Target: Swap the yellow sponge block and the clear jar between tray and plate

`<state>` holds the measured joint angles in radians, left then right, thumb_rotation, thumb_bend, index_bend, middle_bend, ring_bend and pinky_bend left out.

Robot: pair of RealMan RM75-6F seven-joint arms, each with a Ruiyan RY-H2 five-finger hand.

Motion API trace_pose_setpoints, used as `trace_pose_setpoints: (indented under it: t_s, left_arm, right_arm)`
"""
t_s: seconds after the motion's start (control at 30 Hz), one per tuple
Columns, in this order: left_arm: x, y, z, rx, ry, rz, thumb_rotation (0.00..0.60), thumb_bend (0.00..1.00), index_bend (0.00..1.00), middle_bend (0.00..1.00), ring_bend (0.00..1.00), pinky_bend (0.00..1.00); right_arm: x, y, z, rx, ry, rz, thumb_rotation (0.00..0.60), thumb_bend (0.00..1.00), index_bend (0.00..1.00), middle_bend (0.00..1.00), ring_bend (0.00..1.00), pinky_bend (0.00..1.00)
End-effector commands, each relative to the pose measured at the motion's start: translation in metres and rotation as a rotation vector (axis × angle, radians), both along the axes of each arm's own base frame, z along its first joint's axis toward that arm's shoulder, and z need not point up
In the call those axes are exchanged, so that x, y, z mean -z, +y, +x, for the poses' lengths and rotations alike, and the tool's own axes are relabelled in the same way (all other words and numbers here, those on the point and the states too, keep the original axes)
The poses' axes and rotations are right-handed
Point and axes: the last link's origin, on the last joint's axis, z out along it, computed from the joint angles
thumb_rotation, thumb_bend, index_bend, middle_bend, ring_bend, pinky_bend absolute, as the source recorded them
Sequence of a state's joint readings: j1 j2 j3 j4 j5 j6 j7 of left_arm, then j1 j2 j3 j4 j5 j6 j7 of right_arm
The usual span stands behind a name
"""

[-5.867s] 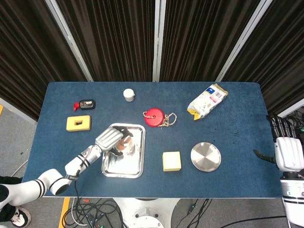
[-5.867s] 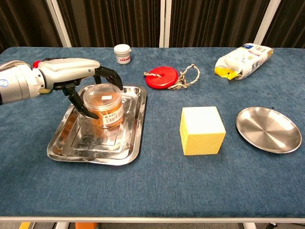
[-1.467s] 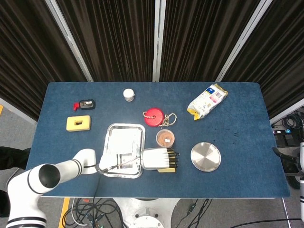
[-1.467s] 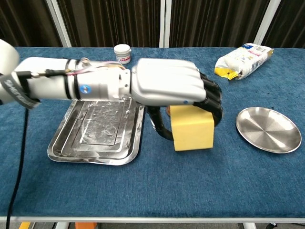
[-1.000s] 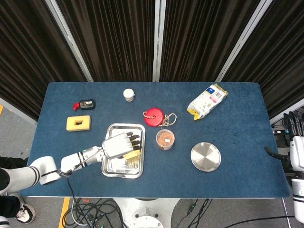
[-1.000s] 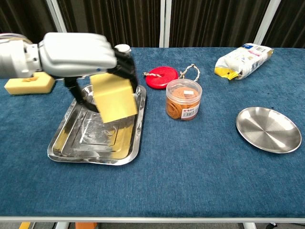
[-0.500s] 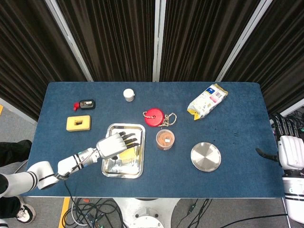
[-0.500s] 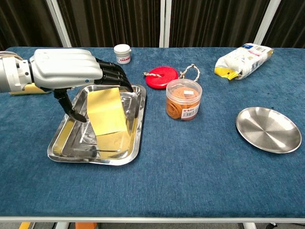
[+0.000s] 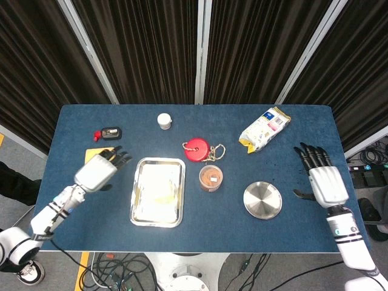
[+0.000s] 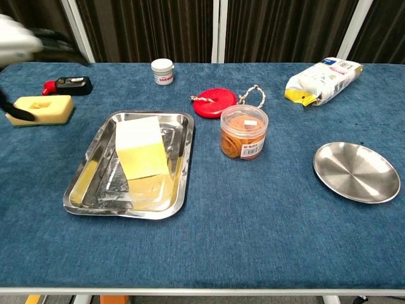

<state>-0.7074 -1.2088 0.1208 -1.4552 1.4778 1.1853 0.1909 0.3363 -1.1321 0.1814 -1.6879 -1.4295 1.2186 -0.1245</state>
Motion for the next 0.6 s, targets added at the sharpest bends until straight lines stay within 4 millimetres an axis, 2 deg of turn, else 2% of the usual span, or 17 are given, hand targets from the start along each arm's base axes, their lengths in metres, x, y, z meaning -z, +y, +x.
trace_pose_setpoints:
  t_s: [0.03, 0.13, 0.27, 0.47, 0.6]
  left_arm:
    - [-0.037, -0.017, -0.033, -0.153, -0.047, 0.158, 0.600, 0.06, 0.14, 0.13, 0.07, 0.30]
    - [-0.044, -0.035, -0.051, -0.224, -0.116, 0.207, 0.600, 0.06, 0.14, 0.13, 0.07, 0.29]
    - [-0.042, -0.055, -0.067, -0.252, -0.157, 0.227, 0.600, 0.05, 0.14, 0.13, 0.07, 0.29]
    - [-0.043, -0.072, -0.076, -0.270, -0.192, 0.228, 0.600, 0.05, 0.14, 0.13, 0.07, 0.29]
    - [-0.045, -0.076, -0.075, -0.257, -0.201, 0.227, 0.600, 0.05, 0.14, 0.13, 0.07, 0.29]
  right_arm:
    - [0.038, -0.017, 0.044, -0.111, 0.056, 0.134, 0.600, 0.00, 0.00, 0.00, 0.00, 0.00]
    - [0.069, -0.035, 0.070, -0.152, 0.086, 0.217, 0.600, 0.00, 0.00, 0.00, 0.00, 0.00]
    - [0.105, -0.056, 0.093, -0.170, 0.138, 0.299, 0.600, 0.00, 0.00, 0.00, 0.00, 0.00]
    - [0.147, -0.072, 0.111, -0.148, 0.194, 0.367, 0.600, 0.00, 0.00, 0.00, 0.00, 0.00]
    - [0.165, -0.075, 0.117, -0.132, 0.210, 0.394, 0.600, 0.00, 0.00, 0.02, 0.00, 0.00]
